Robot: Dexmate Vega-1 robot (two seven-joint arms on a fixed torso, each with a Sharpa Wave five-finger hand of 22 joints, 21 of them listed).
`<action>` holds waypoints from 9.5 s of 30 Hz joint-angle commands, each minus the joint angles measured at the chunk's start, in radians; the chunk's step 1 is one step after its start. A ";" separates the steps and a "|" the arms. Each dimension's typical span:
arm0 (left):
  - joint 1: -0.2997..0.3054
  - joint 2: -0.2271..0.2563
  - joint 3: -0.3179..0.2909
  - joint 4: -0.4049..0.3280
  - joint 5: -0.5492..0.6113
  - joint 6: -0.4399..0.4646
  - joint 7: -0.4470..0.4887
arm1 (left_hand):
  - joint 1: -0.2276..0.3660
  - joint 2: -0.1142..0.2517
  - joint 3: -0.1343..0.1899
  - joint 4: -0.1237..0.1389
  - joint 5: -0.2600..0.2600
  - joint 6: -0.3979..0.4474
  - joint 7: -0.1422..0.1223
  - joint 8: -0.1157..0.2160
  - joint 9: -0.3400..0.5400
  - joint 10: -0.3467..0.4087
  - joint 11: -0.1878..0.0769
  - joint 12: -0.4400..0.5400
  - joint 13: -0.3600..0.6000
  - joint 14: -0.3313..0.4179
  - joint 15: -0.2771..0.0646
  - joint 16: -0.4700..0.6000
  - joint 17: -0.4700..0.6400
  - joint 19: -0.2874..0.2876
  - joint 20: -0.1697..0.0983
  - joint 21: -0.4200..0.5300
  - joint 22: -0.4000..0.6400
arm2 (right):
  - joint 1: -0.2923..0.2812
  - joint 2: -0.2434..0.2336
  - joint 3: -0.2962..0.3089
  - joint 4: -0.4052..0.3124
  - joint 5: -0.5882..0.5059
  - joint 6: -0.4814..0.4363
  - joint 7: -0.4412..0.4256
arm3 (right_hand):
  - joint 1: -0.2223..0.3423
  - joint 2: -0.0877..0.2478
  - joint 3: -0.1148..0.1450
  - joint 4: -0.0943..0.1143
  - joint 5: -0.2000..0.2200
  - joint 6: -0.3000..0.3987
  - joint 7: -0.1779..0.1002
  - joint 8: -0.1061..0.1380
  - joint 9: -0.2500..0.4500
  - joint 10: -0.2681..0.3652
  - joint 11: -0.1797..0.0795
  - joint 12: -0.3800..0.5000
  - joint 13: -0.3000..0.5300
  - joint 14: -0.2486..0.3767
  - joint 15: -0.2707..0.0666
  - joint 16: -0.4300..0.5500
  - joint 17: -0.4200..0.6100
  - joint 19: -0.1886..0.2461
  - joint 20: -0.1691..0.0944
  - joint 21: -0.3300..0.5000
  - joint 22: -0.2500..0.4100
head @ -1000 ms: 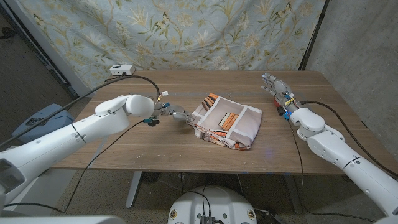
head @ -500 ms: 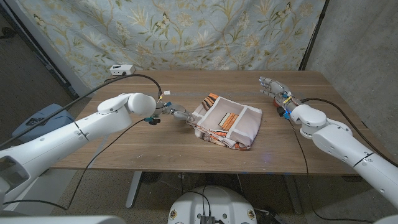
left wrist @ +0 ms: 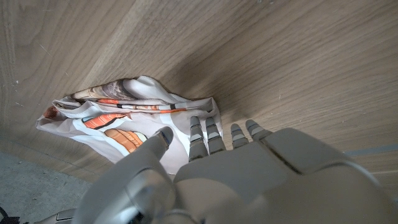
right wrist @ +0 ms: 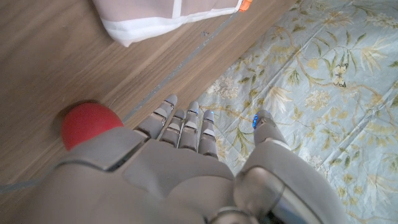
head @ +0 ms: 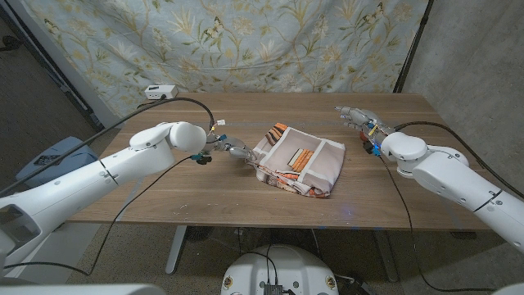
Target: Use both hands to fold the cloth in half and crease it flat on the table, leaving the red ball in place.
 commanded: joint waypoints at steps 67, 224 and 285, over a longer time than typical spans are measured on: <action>-0.066 -0.071 0.038 0.104 0.026 -0.103 -0.043 | 0.007 0.003 0.028 -0.034 0.014 0.030 -0.006 -0.012 0.005 0.028 -0.006 -0.006 0.003 0.023 -0.003 0.001 -0.006 -0.018 -0.016 0.011 0.000 | 0.619 0.009 -0.510 -0.031 -0.087 -0.877 0.221 | 0.152 -0.046 0.014 0.005 -0.010 0.079 0.080 0.009 0.009 0.123 0.036 0.048 0.056 0.157 0.057 0.027 0.014 -0.054 0.104 -0.003 0.004; -0.075 -0.125 0.086 0.144 0.007 -0.114 -0.039 | 0.005 -0.003 0.019 -0.056 0.008 0.016 -0.023 -0.023 0.006 0.015 -0.006 -0.026 0.006 0.024 -0.004 -0.003 -0.006 -0.022 -0.018 0.018 -0.001 | 0.634 0.153 -0.645 0.054 -0.302 -0.806 0.163 | 0.683 -0.016 -0.076 0.004 0.004 0.695 -0.147 0.200 0.071 0.688 -0.262 0.540 0.296 0.708 -0.263 0.330 0.274 0.183 0.003 0.020 0.005; -0.053 -0.136 0.084 0.182 -0.035 -0.176 -0.011 | 0.016 -0.011 0.014 -0.090 0.003 0.018 -0.028 -0.020 0.006 0.014 -0.011 -0.026 0.005 0.025 -0.008 -0.005 -0.007 -0.017 -0.020 0.019 -0.001 | 0.904 0.291 -0.809 0.177 -0.289 -0.836 0.316 | 0.778 0.004 -0.098 0.014 -0.005 0.716 -0.130 0.223 0.065 0.709 -0.253 0.543 0.309 0.759 -0.265 0.328 0.292 0.211 0.013 0.017 0.005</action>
